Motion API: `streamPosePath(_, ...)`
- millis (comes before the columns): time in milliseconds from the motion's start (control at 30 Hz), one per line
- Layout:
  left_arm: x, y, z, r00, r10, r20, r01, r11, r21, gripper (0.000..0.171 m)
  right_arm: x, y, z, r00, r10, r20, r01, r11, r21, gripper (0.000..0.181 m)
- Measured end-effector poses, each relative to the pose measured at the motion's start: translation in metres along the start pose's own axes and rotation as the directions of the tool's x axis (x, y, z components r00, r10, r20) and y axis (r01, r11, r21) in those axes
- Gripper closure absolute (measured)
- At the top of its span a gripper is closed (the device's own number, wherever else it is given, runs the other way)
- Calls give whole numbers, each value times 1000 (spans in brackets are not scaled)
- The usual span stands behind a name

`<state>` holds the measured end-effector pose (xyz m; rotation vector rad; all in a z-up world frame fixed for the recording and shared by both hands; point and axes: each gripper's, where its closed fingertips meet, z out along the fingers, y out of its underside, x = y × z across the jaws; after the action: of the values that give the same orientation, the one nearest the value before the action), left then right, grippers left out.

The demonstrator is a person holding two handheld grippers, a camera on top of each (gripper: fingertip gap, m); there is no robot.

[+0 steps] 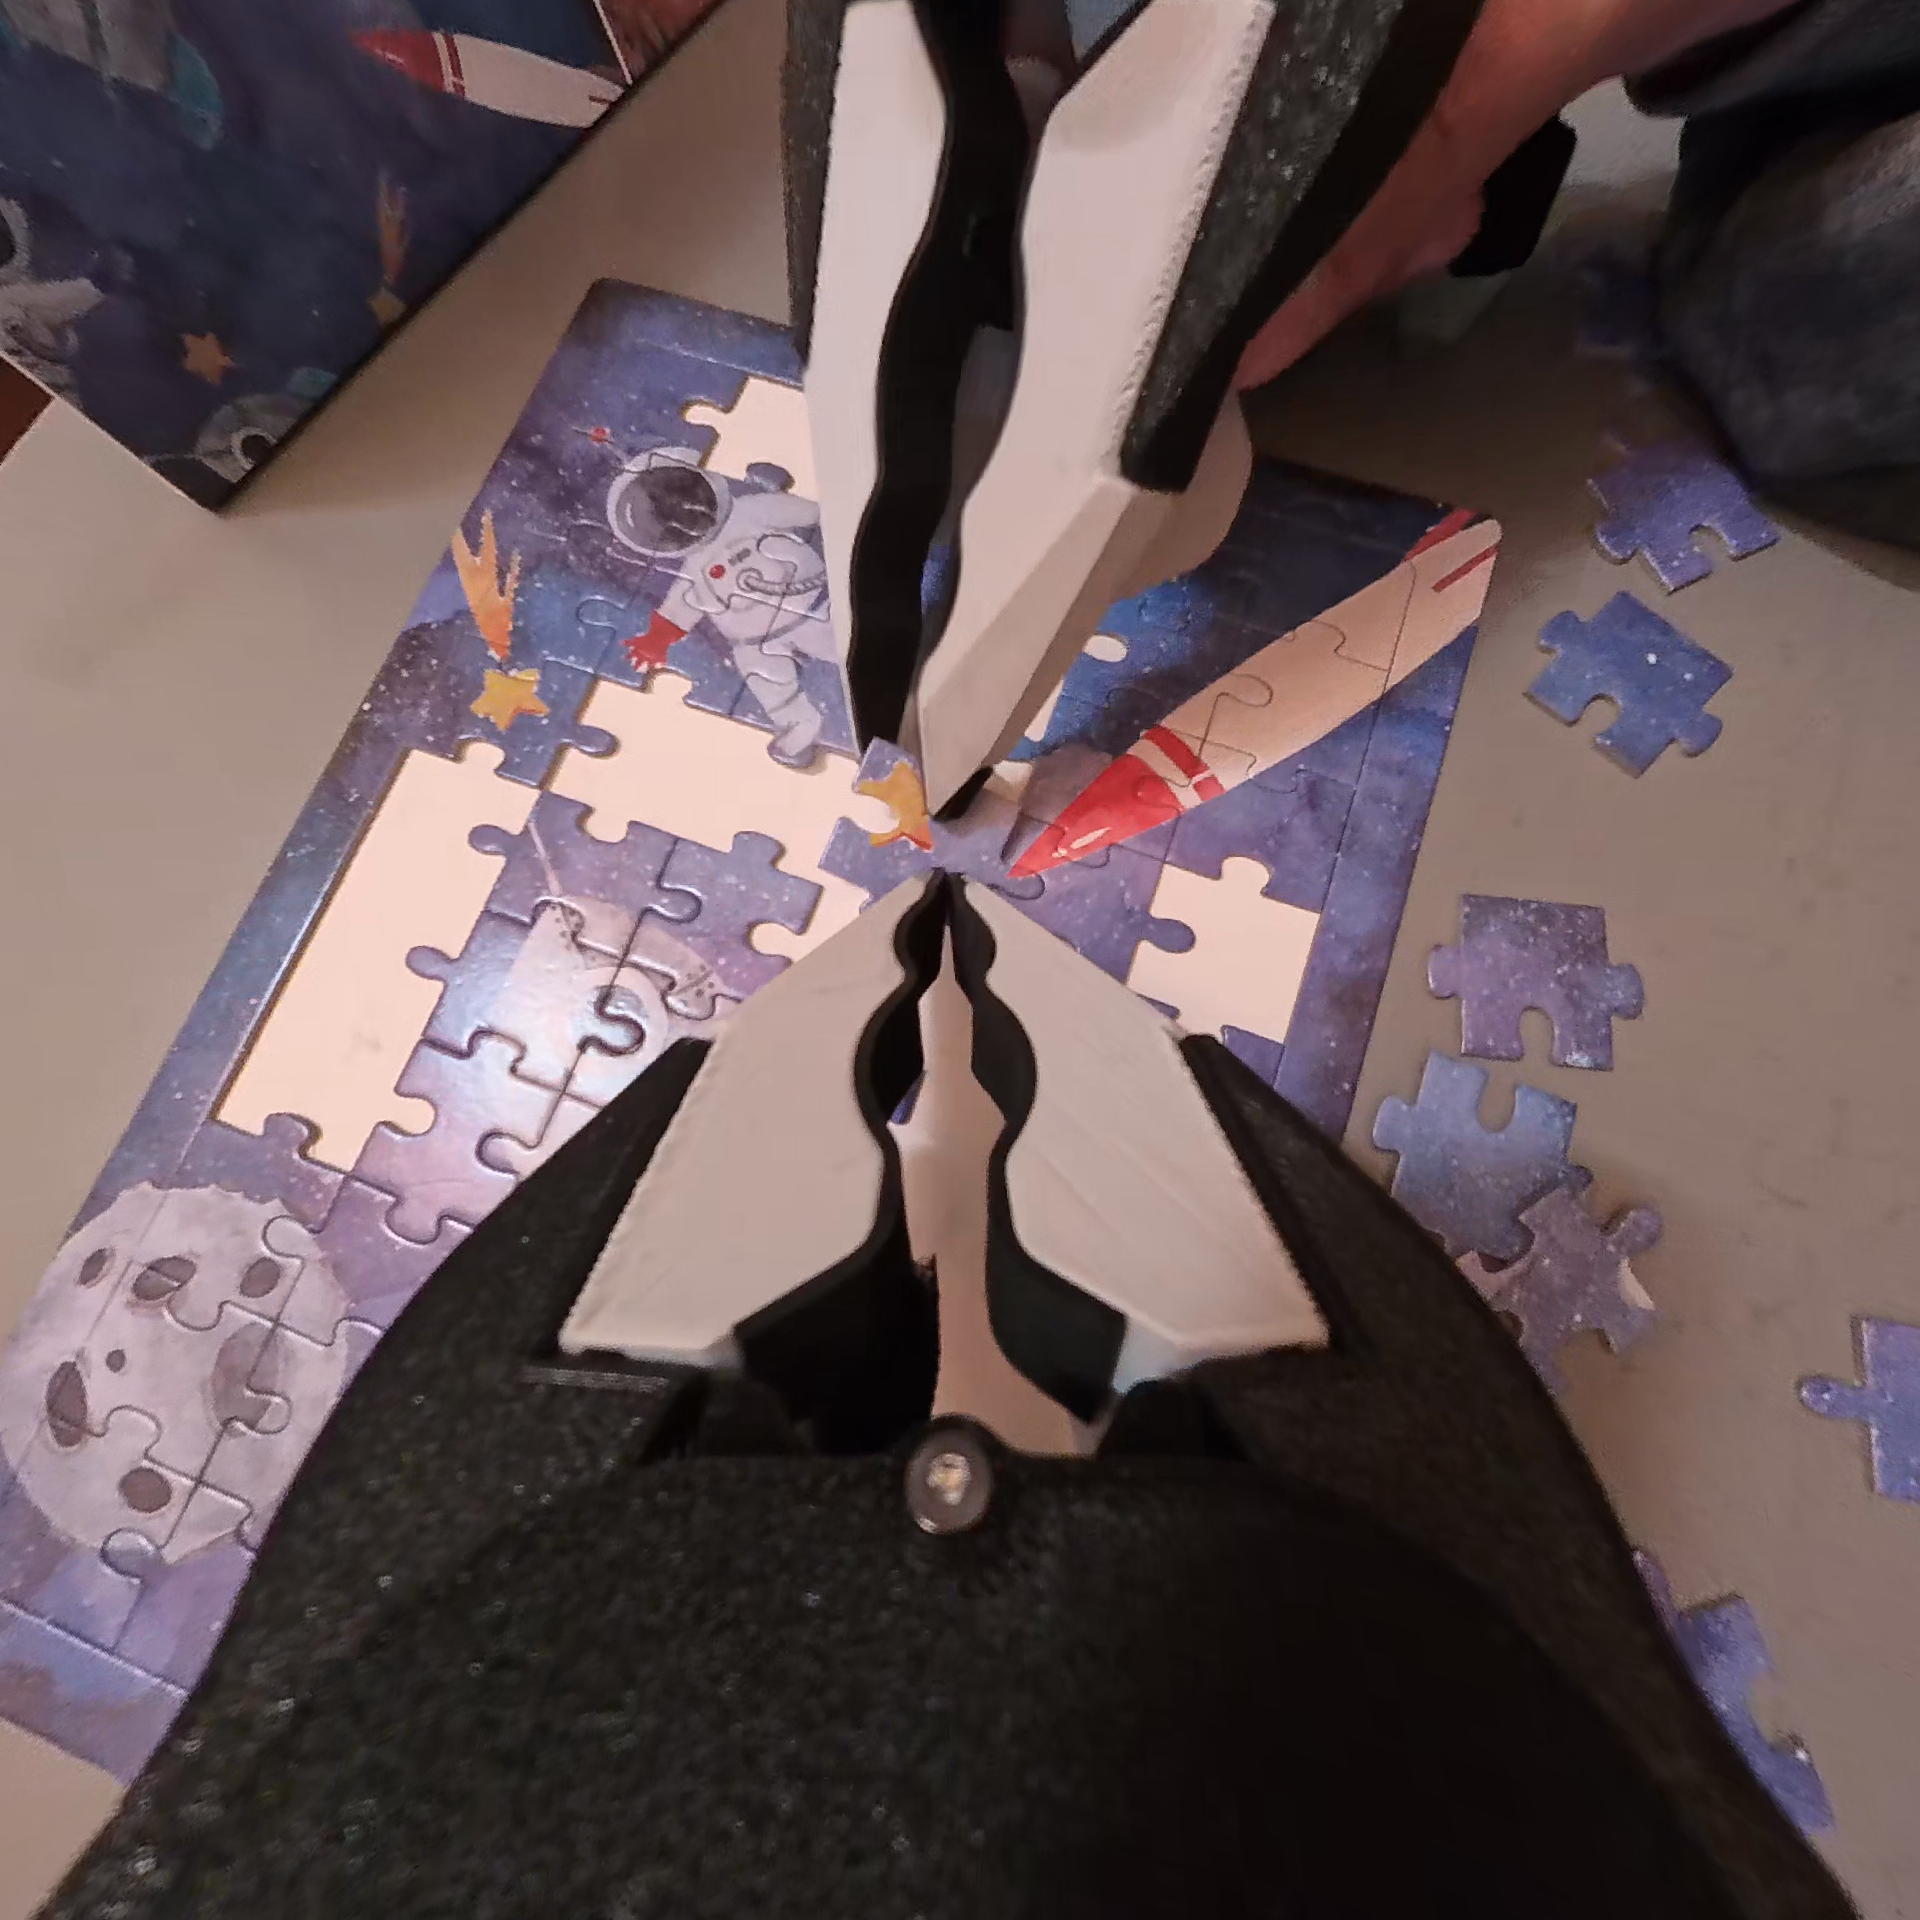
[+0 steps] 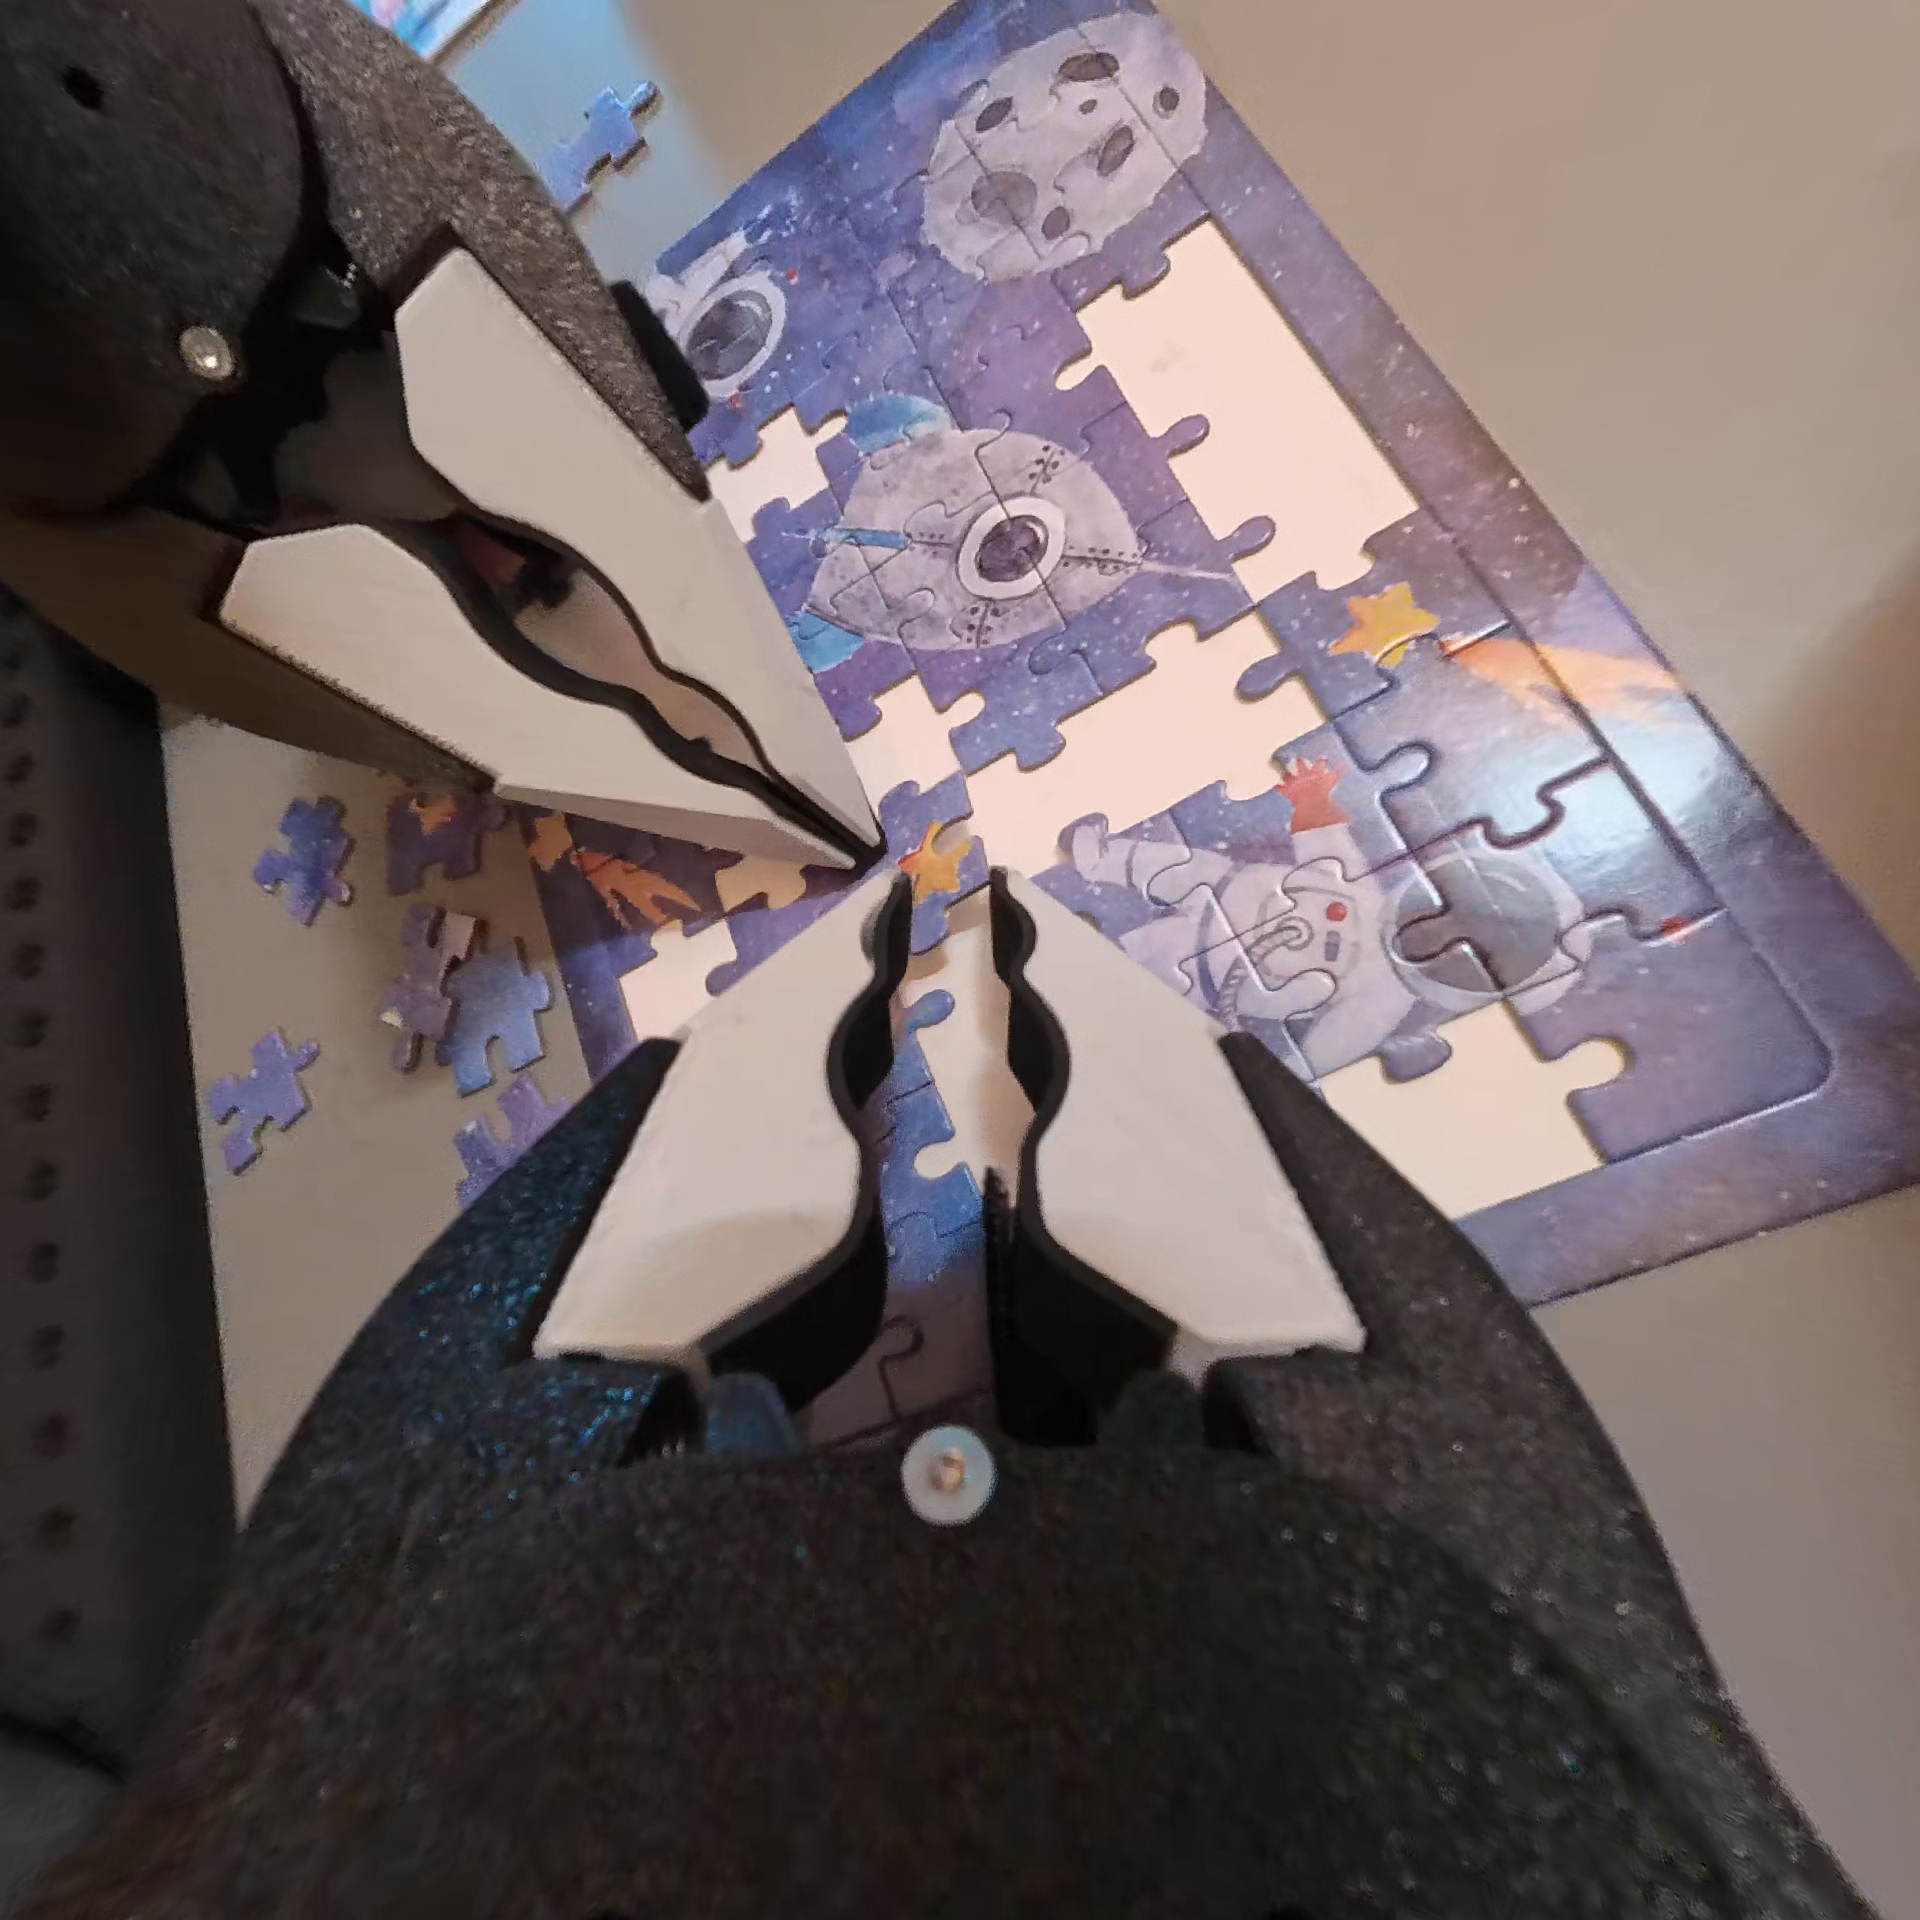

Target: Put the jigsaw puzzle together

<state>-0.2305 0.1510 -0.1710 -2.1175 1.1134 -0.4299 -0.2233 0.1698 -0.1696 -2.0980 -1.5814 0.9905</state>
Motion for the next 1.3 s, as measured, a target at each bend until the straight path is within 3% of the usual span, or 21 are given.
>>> streamPosePath(133, 0, 2, 1, 1000, -25, -7, 25, 1000, -5, 171, 11, -7, -15, 992, -55, -114, 58, 998, 23, 159)
streamPosePath(267, 0, 2, 1, 999, -52, -17, 52, 999, -7, 171, -7, -13, -17, 994, -93, -51, 95, 994, 47, 181)
streamPosePath(400, 0, 1, 0, 998, -54, -11, 54, 999, -9, 171, -5, 7, 0, 991, -113, -70, 107, 990, -92, 181)
streamPosePath(733, -15, -1, -11, 992, -128, -19, 128, 992, 21, 171, -4, 6, 3, 985, -145, -92, 136, 986, -98, 181)
streamPosePath(833, -11, -3, -7, 996, -92, -8, 92, 995, 33, 171, -4, 6, 3, 984, -151, -97, 141, 985, -100, 181)
streamPosePath(1000, -8, 3, 1, 996, -94, -1, 94, 995, -20, 171, -4, 6, 3, 983, -155, -98, 145, 984, -102, 181)
streamPosePath(1167, -8, 3, 1, 992, -122, -16, 122, 993, -8, 171, -24, -3, -4, 992, -129, 10, 129, 991, -37, 181)
streamPosePath(1233, -8, 3, 1, 992, -122, -13, 122, 993, -11, 171, -18, 11, 2, 990, -136, -23, 132, 983, -123, 181)
streamPosePath(1300, -8, 3, 1, 994, -111, -1, 111, 994, -16, 171, -14, 13, 3, 992, -122, -34, 117, 985, -124, 181)
